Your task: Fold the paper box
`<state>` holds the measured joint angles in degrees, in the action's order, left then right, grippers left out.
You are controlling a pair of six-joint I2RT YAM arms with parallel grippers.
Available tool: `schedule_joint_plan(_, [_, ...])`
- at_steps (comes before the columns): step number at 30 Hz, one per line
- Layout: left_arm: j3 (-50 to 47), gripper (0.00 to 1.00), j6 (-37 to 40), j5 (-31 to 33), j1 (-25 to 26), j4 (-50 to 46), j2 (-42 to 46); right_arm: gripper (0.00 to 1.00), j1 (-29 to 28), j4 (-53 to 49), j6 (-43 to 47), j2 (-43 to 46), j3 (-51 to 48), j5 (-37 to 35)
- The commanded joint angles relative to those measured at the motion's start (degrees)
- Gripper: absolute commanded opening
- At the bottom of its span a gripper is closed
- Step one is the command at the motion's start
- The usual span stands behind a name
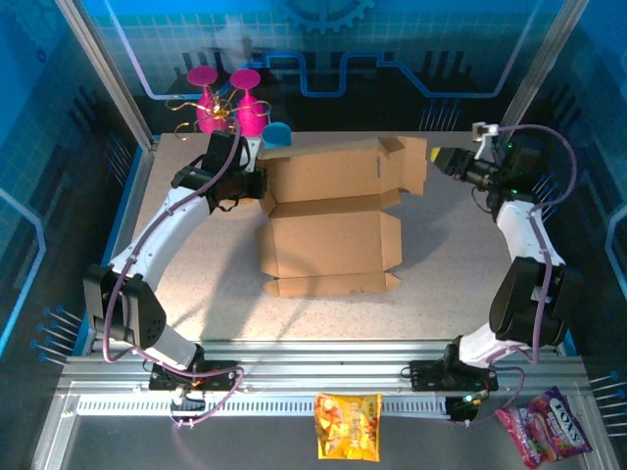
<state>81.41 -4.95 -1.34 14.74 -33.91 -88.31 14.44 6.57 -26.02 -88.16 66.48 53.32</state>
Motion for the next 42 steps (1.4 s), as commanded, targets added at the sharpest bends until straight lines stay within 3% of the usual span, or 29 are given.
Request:
schedule_joint_plan(1, [-0.8,0.0,1.8,-2.5,-0.6,0.0,1.7,0.49,-2.4,-2.9,4.7,0.5,-0.3,3.9])
schedule_joint_plan(30, [1.5,0.0,3.5,-5.6,-3.0,-1.1,0.1,0.51,-13.0,-15.5,16.3,2.6,2.3,4.9])
schedule_joint_plan(36, [1.9,0.0,3.5,-5.8,-3.0,-1.0,0.2,0.52,-14.3,-19.3,19.3,3.7,2.9,1.0])
schedule_joint_plan(42, [1.6,0.0,3.6,-5.9,-2.9,-0.9,0.4,0.59,-16.3,-21.0,21.1,3.9,4.4,-5.4])
